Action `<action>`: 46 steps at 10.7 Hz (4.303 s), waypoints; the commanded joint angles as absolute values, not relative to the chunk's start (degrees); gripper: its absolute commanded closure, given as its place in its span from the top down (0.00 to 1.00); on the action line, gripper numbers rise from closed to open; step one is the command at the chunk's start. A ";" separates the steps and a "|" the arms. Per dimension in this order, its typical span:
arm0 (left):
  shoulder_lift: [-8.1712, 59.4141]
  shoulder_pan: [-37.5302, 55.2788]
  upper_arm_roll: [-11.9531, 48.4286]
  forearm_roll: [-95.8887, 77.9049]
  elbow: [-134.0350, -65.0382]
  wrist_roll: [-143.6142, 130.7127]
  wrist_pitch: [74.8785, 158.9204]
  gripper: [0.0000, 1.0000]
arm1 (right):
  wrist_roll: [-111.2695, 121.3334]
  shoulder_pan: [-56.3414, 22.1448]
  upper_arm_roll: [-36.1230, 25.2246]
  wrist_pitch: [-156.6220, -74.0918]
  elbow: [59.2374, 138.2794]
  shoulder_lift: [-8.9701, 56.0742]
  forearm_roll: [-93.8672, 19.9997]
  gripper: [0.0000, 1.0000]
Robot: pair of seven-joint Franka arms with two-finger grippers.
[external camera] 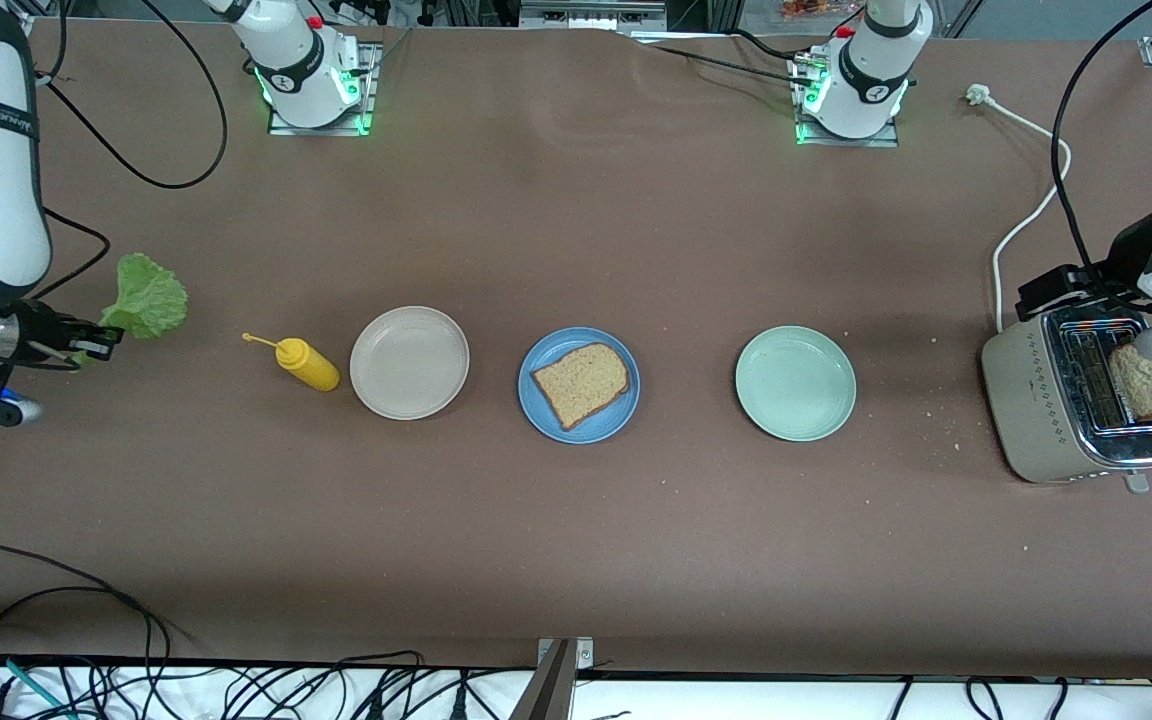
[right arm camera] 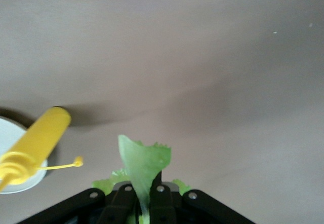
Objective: Make sandwich in blue plate with both arms
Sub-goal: 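Carry the lettuce over the blue plate and lay it on the bread, then release the lettuce and move the right gripper toward the mustard bottle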
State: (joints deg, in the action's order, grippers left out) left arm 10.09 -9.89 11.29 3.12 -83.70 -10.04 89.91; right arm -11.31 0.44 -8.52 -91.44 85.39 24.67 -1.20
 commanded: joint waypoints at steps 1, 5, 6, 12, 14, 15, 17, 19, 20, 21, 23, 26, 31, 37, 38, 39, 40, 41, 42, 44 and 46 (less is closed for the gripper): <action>9.67 -9.84 11.16 2.11 -83.67 -8.70 90.00 1.00 | -23.06 -1.49 -5.46 -89.74 82.88 25.14 -8.05 0.00; 9.84 -9.93 11.16 2.20 -83.67 -8.70 90.09 1.00 | -44.60 -4.03 2.71 -96.04 82.79 26.36 -10.55 0.00; 10.45 -10.02 11.16 2.20 -83.67 -8.61 90.09 1.00 | -49.96 -6.65 3.25 -99.11 82.79 27.32 -10.55 0.00; 10.63 -9.58 11.25 2.20 -83.85 -8.70 90.09 1.00 | -84.93 -24.67 3.34 -124.57 77.96 40.23 -10.55 0.00; 10.98 -9.67 11.16 2.20 -83.85 -8.70 90.09 1.00 | -91.82 -29.77 3.25 -133.91 78.05 44.28 -10.37 0.00; 10.99 -9.75 11.25 2.20 -83.76 -8.70 90.09 1.00 | -92.19 -30.93 3.25 -134.47 78.05 45.60 -10.46 0.00; 10.99 -9.76 11.25 2.20 -83.76 -8.70 90.09 1.00 | -92.11 -32.69 3.34 -133.78 79.18 45.97 -10.63 0.00; 10.99 -9.76 11.25 2.20 -83.76 -8.70 90.09 1.00 | -92.20 -34.63 3.34 -133.68 79.98 46.14 -10.72 0.21; 10.99 -9.76 11.25 2.20 -83.76 -8.70 90.09 1.00 | -92.46 -34.63 3.25 -133.68 79.98 46.14 -10.46 0.91; 10.99 -9.76 11.25 2.20 -83.76 -8.70 90.09 1.00 | -92.37 -34.63 3.16 -133.68 79.89 45.97 -9.94 1.00; 10.99 -9.76 11.25 2.20 -83.85 -8.61 90.09 1.00 | -92.11 -34.89 2.73 -132.99 79.81 44.83 -9.41 1.00; 11.07 -10.54 10.73 2.29 -83.76 -5.02 90.09 1.00 | -91.23 -34.72 0.00 -131.58 79.54 42.02 -3.47 1.00; 13.62 -16.95 10.72 7.82 -83.24 4.72 90.61 1.00 | -62.74 -34.63 -9.64 -117.11 79.89 36.05 2.11 1.00; 14.68 -19.95 11.42 7.38 -82.71 7.91 92.20 1.00 | -31.48 -34.72 -18.89 -98.79 90.30 19.99 2.29 1.00; 14.50 -19.60 12.90 6.43 -82.79 7.30 92.11 1.00 | -31.20 -34.72 -18.98 -98.79 94.96 15.86 2.29 1.00; 14.41 -19.60 13.96 5.20 -82.88 4.42 92.02 1.00 | -28.50 -34.63 -19.33 -98.96 99.53 11.82 2.37 1.00; 14.33 -19.51 14.41 5.01 -82.97 3.35 91.85 1.00 | -23.34 -34.72 -21.69 -98.88 102.45 8.73 2.37 1.00; 14.33 -19.69 15.28 5.01 -82.97 3.34 91.85 1.00 | -17.64 -34.63 -23.80 -98.88 103.87 7.05 2.37 1.00; 14.33 -19.69 15.29 5.01 -83.06 3.34 91.85 1.00 | -10.79 -34.63 -26.95 -98.70 104.06 6.77 2.29 1.00; 14.41 -19.69 15.29 5.01 -83.06 3.34 91.85 1.00 | 4.24 -34.63 -32.75 -98.96 104.15 7.03 1.15 1.00; 14.50 -19.78 15.29 5.01 -82.97 3.43 92.02 1.00 | 16.20 -33.32 -36.81 -99.49 104.15 8.34 -1.74 1.00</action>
State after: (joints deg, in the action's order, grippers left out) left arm 14.53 -19.50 15.18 5.99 -83.61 3.59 92.28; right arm 4.49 -33.92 -33.20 -98.10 102.68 8.21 1.26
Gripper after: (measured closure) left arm 0.000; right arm 0.000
